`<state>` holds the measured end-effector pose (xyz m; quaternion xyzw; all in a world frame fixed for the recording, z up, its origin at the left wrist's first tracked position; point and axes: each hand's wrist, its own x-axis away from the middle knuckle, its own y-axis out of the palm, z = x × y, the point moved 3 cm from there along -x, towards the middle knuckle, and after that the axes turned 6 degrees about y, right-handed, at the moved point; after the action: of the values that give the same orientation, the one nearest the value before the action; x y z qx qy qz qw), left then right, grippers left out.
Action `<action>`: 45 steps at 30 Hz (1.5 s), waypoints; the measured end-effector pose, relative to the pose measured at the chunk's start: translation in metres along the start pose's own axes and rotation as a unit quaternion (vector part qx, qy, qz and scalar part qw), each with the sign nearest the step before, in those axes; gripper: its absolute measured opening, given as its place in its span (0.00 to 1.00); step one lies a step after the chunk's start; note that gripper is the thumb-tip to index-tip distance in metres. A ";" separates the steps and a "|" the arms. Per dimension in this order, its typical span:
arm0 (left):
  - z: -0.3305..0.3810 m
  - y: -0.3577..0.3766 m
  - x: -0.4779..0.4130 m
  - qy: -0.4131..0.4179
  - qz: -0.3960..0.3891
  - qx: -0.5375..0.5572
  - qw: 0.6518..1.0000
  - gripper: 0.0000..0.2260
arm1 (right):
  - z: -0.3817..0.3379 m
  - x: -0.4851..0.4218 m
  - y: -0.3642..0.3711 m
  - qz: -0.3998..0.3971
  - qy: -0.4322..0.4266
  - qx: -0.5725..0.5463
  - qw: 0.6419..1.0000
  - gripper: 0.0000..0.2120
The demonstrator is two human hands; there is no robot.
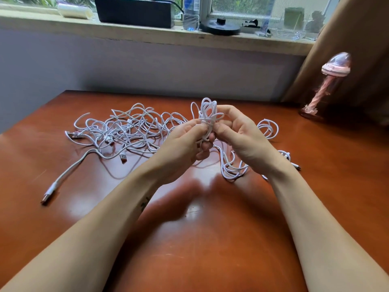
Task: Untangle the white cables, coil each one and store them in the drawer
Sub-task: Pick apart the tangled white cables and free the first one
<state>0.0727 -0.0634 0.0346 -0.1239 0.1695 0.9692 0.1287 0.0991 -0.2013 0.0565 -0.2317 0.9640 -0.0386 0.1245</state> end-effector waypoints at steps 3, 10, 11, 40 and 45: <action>0.002 -0.002 0.001 0.011 -0.003 -0.003 1.000 0.10 | 0.001 0.000 0.002 0.042 -0.005 -0.003 0.999 0.13; 0.003 -0.003 -0.001 0.046 0.051 -0.042 0.997 0.09 | 0.006 -0.001 0.007 0.170 -0.054 0.086 0.980 0.13; 0.003 -0.004 -0.001 0.049 0.053 -0.041 0.997 0.09 | 0.006 -0.001 0.006 0.182 -0.057 0.088 0.978 0.13; 0.001 -0.010 -0.002 0.028 0.074 -0.065 0.995 0.14 | 0.009 0.000 0.008 0.202 -0.089 0.147 0.964 0.05; 0.001 -0.011 -0.002 0.021 0.070 -0.072 0.995 0.13 | 0.010 0.000 0.009 0.193 -0.079 0.119 0.971 0.04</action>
<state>0.0774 -0.0535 0.0330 -0.1406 0.1104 0.9827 0.0477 0.0976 -0.1933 0.0452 -0.0274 0.9660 -0.1101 0.2322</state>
